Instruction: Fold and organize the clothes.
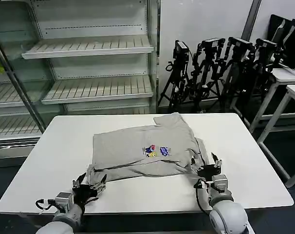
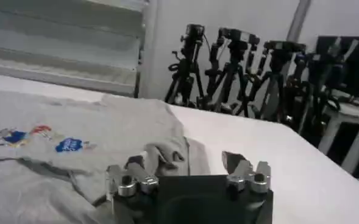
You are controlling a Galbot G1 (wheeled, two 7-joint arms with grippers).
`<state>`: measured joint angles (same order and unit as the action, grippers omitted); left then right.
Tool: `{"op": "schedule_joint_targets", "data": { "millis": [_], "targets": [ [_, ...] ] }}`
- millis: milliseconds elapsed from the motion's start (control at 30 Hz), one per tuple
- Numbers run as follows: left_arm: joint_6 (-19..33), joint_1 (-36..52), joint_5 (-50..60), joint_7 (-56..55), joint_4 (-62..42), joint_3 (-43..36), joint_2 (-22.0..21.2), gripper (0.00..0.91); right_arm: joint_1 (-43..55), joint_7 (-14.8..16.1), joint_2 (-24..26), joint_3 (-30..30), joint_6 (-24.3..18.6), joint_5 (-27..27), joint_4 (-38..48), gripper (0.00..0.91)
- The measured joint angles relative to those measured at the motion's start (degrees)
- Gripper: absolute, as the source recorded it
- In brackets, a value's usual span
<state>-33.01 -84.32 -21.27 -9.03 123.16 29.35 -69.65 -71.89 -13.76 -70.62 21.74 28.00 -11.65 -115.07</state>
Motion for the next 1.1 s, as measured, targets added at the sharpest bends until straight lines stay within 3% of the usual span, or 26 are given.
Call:
{"op": "schedule_joint_targets", "data": {
  "millis": [33,67,567,1100],
  "targets": [
    [0.0,0.2,-0.3,0.0,-0.5,0.1,0.0,0.02,-0.2,-0.2,0.0,0.0,0.3,-0.5,0.1,0.363],
    [0.0,0.4,-0.7,-0.1,-0.9,0.2,0.0,0.02,-0.4,-0.3,0.1,0.1,0.6,-1.0,0.2,0.0],
    [0.3,0.9,-7.3,1.4,-3.7,0.6,-0.2,0.02,-2.1,-0.7,0.5,-0.4,2.8,-6.3,0.1,0.0],
    [-0.1,-2.1,-13.6,2.3,-1.0,2.7,1.6,0.02,-5.9,-0.7,0.6,0.6,2.8,-7.1,-3.6,0.0]
  ]
}}
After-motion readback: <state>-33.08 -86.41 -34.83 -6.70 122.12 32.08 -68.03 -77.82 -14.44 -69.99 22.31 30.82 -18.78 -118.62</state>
